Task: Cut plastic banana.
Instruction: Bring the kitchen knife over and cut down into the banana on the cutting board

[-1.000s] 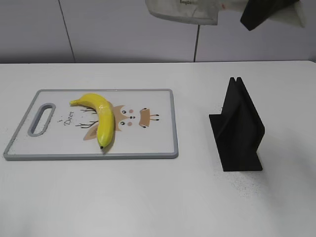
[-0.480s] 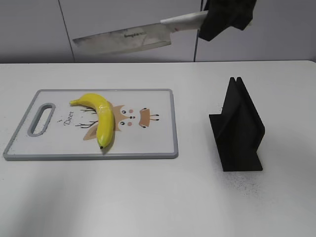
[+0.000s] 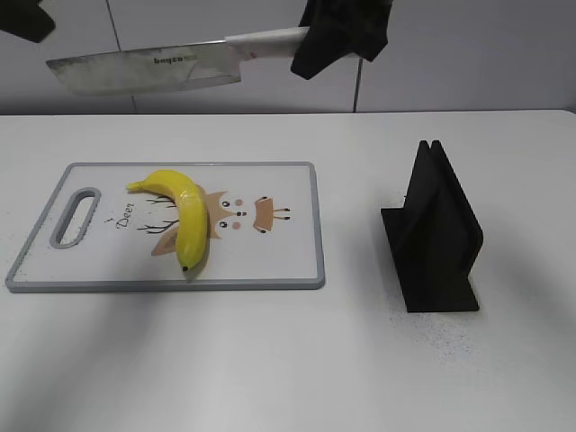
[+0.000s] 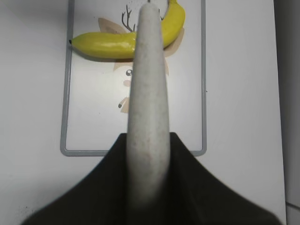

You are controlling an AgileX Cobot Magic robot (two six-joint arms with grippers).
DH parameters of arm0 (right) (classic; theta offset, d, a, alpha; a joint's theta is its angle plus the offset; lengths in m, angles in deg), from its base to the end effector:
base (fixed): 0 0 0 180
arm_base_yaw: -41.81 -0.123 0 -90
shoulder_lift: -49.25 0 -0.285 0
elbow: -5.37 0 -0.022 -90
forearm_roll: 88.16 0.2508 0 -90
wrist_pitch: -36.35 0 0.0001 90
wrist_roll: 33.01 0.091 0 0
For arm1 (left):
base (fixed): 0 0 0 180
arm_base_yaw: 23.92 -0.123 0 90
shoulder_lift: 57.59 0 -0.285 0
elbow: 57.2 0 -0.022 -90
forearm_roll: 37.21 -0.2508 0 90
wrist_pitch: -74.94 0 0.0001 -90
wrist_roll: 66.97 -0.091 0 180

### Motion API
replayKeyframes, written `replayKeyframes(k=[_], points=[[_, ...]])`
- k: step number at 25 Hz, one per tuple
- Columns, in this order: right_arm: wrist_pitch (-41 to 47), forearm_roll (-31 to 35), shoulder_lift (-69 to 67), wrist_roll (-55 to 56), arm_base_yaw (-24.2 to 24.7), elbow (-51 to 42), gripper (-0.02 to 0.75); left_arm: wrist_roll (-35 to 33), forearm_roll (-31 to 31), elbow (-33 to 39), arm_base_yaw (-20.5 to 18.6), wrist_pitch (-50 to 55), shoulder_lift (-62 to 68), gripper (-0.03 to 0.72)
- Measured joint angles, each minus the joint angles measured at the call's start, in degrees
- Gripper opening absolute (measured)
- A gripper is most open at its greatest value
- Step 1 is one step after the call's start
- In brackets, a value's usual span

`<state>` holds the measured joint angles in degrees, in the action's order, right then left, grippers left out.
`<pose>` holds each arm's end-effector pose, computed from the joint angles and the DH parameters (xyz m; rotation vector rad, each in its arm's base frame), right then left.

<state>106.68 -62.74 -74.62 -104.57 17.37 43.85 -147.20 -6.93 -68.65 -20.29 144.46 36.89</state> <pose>0.3887 0.2171 0.3270 -1.8530 1.7727 0.3170 0.3056 -0.0625 0.3901 1.5711 1.8688 -0.1603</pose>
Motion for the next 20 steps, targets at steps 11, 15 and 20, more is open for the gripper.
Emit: replayKeyframes(k=[11, 15, 20], points=[[-0.07, 2.30, -3.19, -0.90, 0.00, 0.60, 0.163, -0.55, -5.77, -1.39, 3.79, -0.21, 12.05, 0.423], [-0.07, 2.78, -3.93, -0.93, 0.00, 0.60, 0.163, -0.48, -5.71, -1.39, 3.79, -1.34, 13.08, 0.205], [-0.35, 3.41, -4.90, -1.27, 0.05, 0.84, 0.163, -0.93, -5.99, -1.39, 3.79, -2.33, 13.92, 0.032]])
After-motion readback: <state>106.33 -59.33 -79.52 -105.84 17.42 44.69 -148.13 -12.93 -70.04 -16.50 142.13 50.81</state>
